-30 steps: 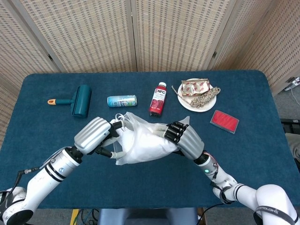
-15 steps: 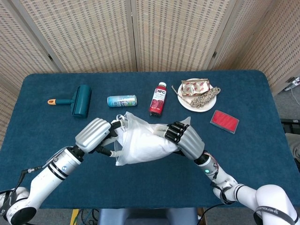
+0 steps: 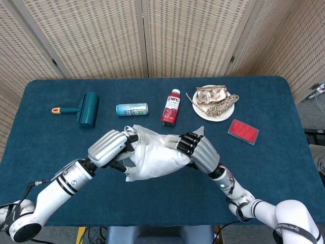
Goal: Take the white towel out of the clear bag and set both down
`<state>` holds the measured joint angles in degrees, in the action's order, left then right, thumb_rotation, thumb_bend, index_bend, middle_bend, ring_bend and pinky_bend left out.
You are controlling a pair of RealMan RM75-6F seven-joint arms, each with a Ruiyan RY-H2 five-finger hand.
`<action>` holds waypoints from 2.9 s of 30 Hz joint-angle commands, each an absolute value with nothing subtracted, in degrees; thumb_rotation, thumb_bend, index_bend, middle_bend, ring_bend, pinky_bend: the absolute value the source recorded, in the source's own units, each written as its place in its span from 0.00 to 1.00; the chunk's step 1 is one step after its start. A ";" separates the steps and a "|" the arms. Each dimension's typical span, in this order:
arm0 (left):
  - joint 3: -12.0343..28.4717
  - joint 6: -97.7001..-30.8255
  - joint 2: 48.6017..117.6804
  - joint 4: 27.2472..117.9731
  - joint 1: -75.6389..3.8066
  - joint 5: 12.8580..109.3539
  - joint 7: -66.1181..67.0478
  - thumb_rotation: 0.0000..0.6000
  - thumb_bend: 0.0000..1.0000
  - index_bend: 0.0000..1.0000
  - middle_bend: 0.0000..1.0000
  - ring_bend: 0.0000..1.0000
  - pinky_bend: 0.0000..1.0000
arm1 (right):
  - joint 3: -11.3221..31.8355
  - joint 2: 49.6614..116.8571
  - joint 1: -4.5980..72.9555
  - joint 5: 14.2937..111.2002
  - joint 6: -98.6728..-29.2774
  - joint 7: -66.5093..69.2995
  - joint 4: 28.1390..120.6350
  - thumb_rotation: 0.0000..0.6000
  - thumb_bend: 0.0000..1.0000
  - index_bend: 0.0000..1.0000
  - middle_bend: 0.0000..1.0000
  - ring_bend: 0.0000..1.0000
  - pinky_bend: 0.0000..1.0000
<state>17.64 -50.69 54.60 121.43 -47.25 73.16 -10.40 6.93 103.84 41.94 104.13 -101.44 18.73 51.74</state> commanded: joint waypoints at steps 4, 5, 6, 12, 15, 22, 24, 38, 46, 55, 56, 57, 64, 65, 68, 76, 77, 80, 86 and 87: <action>17.96 -50.23 55.01 121.30 -48.02 72.32 -10.12 1.00 0.01 0.43 1.00 0.88 0.98 | 6.95 103.92 42.10 104.16 -101.52 18.73 52.05 1.00 0.68 0.48 0.54 0.49 0.63; 18.00 -50.16 55.07 121.32 -48.15 72.14 -10.04 1.00 0.01 0.45 1.00 0.88 0.98 | 6.94 103.96 42.13 104.19 -101.54 18.75 52.10 1.00 0.68 0.48 0.54 0.49 0.63; 18.05 -50.14 55.12 121.31 -48.25 71.99 -9.96 1.00 0.01 0.47 1.00 0.88 0.98 | 6.94 104.00 42.16 104.21 -101.57 18.75 52.15 1.00 0.69 0.48 0.54 0.49 0.63; 18.11 -49.94 55.20 121.56 -48.66 71.50 -9.65 1.00 0.01 0.56 1.00 0.87 0.98 | 7.05 104.08 42.40 104.26 -101.62 18.64 52.41 1.00 0.69 0.48 0.54 0.49 0.63; 18.07 -50.03 55.32 121.61 -48.75 71.36 -9.43 1.00 0.03 0.60 1.00 0.87 0.98 | 7.12 104.09 42.45 104.18 -101.63 18.65 52.54 1.00 0.69 0.48 0.54 0.49 0.63; 18.09 -50.56 55.55 121.79 -48.78 71.05 -9.05 1.00 0.23 0.66 1.00 0.86 0.97 | 7.13 104.11 42.40 103.97 -101.55 18.68 52.44 1.00 0.69 0.48 0.54 0.49 0.63; 18.09 -50.71 55.58 121.81 -48.74 70.97 -9.01 1.00 0.30 0.66 1.00 0.86 0.97 | 7.12 104.11 42.35 103.87 -101.51 18.77 52.37 1.00 0.69 0.48 0.54 0.49 0.63; 17.56 -51.85 56.03 121.76 -47.80 71.18 -9.91 1.00 0.56 0.66 1.00 0.84 0.97 | 6.73 103.85 41.39 103.03 -101.35 19.48 50.92 1.00 0.69 0.48 0.54 0.49 0.63; 16.85 -52.75 57.24 121.43 -47.09 72.33 -10.45 1.00 0.57 0.70 1.00 0.84 0.97 | 6.66 104.03 41.17 102.84 -101.47 19.88 50.27 1.00 0.69 0.48 0.54 0.49 0.63; 16.81 -55.27 58.33 120.83 -45.60 74.12 -12.46 1.00 0.70 0.71 1.00 0.84 0.96 | 6.53 104.14 41.05 102.77 -101.46 19.99 49.99 1.00 0.69 0.48 0.54 0.49 0.63; 16.78 -55.62 58.47 120.73 -45.41 74.44 -12.66 1.00 0.70 0.71 1.00 0.84 0.96 | 6.50 104.17 41.03 102.77 -101.45 19.99 49.94 1.00 0.69 0.48 0.54 0.49 0.63; 16.77 -55.93 58.58 120.61 -45.27 74.67 -12.68 1.00 0.70 0.71 1.00 0.84 0.96 | 6.48 104.19 41.02 102.76 -101.44 19.99 49.91 1.00 0.69 0.48 0.54 0.49 0.63; 16.46 -57.47 59.17 119.68 -44.30 75.10 -12.54 1.00 0.70 0.72 1.00 0.84 0.96 | 6.30 104.12 40.70 102.57 -101.37 20.10 49.43 1.00 0.69 0.48 0.54 0.49 0.63; 16.35 -57.58 59.13 119.55 -44.11 75.04 -12.60 1.00 0.70 0.72 1.00 0.84 0.96 | 6.25 104.09 40.59 102.48 -101.32 20.12 49.28 1.00 0.69 0.48 0.54 0.49 0.63; 16.06 -57.70 58.96 119.15 -43.68 74.99 -12.73 1.00 0.70 0.72 1.00 0.84 0.96 | 6.05 104.05 40.27 102.20 -101.01 20.27 48.90 1.00 0.68 0.48 0.53 0.49 0.63; 15.23 -57.94 58.88 118.00 -42.54 75.20 -13.54 1.00 0.70 0.72 1.00 0.84 0.96 | 5.29 103.77 39.30 100.84 -98.58 21.16 48.74 1.00 0.49 0.48 0.48 0.46 0.63; 15.14 -57.92 58.93 117.86 -42.46 75.23 -13.59 1.00 0.70 0.72 1.00 0.84 0.96 | 5.16 103.63 39.22 100.72 -98.18 21.14 48.84 1.00 0.43 0.46 0.47 0.45 0.63; 14.87 -57.85 59.25 117.42 -42.27 75.30 -13.75 1.00 0.70 0.72 1.00 0.84 0.96 | 4.61 103.01 38.98 100.46 -96.75 21.15 49.41 1.00 0.33 0.41 0.43 0.41 0.62; 14.51 -57.72 60.01 116.82 -42.19 75.56 -13.29 1.00 0.70 0.72 1.00 0.84 0.96 | 3.40 100.59 38.67 99.43 -91.95 20.12 52.26 1.00 0.02 0.16 0.22 0.21 0.46; 14.49 -57.67 60.10 116.77 -42.21 75.53 -13.18 1.00 0.70 0.72 1.00 0.84 0.96 | 3.28 100.15 38.66 99.33 -91.36 19.90 52.85 1.00 0.00 0.09 0.16 0.16 0.41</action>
